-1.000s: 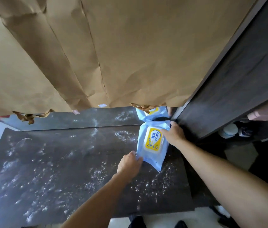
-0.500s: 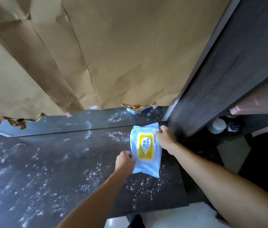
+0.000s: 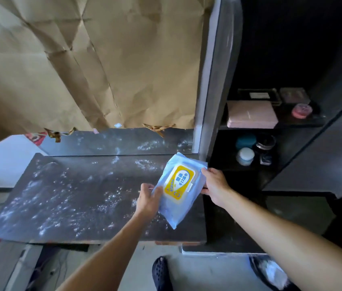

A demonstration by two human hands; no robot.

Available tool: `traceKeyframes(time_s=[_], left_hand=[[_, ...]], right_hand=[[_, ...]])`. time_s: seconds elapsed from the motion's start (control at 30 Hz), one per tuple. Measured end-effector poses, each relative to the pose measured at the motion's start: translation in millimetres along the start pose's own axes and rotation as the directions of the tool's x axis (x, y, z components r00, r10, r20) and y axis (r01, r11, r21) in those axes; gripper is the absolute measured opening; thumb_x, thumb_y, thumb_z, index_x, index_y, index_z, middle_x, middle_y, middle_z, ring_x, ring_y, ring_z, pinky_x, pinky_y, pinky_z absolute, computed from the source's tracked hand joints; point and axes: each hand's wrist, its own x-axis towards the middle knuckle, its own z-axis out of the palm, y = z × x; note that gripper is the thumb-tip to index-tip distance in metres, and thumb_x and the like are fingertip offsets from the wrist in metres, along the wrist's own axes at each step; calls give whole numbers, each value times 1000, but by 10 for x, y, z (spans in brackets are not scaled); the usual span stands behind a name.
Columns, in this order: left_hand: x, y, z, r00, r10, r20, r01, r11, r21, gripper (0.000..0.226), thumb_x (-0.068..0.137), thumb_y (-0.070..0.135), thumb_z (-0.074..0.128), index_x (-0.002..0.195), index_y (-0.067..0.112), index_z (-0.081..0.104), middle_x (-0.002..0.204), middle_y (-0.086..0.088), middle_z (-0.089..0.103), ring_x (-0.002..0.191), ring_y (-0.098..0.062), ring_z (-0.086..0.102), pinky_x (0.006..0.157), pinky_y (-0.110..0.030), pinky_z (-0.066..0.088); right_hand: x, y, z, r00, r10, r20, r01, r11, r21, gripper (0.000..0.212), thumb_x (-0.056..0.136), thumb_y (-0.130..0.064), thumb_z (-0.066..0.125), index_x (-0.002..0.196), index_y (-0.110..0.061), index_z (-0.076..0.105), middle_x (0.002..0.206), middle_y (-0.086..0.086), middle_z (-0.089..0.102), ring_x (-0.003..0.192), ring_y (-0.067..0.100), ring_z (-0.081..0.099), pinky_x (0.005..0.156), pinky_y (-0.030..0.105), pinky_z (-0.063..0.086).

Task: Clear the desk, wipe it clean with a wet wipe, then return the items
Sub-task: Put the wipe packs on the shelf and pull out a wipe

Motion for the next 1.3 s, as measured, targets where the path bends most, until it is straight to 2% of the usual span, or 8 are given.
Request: traceKeyframes(time_s=[0.1,0.33,0.47,0.63,0.73,0.9,1.1,1.3], left_hand=[[-325,188,144,991,122,-55,-126,990,-61,13,89,27,59,87,18,50,81,-10,60,59,-17,57,48,-36,53],[-867,897,407,928,371,-40,-373,921,-110,7,90,22,62,83,20,61,64,8,60,58,-11,52,56,-33,45],[-1015,1405,497,863,504,-32,-504,856,-117,9,90,23,61,81,24,62,69,8,62,57,-1,53,53,-18,44],[-1032,2072,654,791,611,30,-609,791,-50,9,91,30,58,83,27,61,72,6,62,63,-9,55,56,-25,46],[-957,2474,796,760,650,14,-649,756,80,8,91,30,56,87,24,60,74,8,61,65,-9,55,52,-22,41],[-800,3030,992,737,675,36,-662,708,247,23,92,14,47,113,14,56,107,-6,56,94,-24,55,73,-26,39],[-679,3202,1087,628,775,69,-746,575,336,35,92,9,44,126,6,51,127,-17,44,115,-34,46,95,-35,37],[-517,2923,1176,540,821,186,-777,401,486,34,96,15,41,125,0,50,133,-19,44,120,-35,41,99,-38,35]], right_hand=[[-226,-81,-380,997,-81,9,81,997,9,15,94,-21,51,86,-12,60,82,6,69,68,19,66,52,29,52],[-756,-581,-1164,932,-348,-98,349,937,-6,25,75,-16,65,75,7,57,72,11,55,67,21,52,63,34,42],[-995,-897,-1492,868,-464,-177,475,880,22,39,74,-15,70,46,-20,43,50,-4,50,48,11,49,46,21,40],[-1069,-1309,-1801,743,-604,-288,631,775,3,27,78,-13,71,91,-16,47,73,-5,54,48,-2,53,42,16,41],[-1034,-1632,-1927,734,-630,-254,638,768,-60,52,83,-12,66,129,-24,45,108,-8,56,83,-1,60,60,12,46],[-879,-2054,-2024,697,-638,-326,621,765,-169,28,86,-1,55,76,-27,63,78,-2,65,75,16,61,60,25,49],[-582,-2295,-1903,654,-554,-516,612,788,-69,26,85,-4,55,72,-27,62,70,-3,64,57,9,60,33,13,38],[-271,-2212,-1693,703,-463,-541,497,863,-92,18,87,-7,54,91,-17,67,87,6,67,74,23,63,58,28,51]])
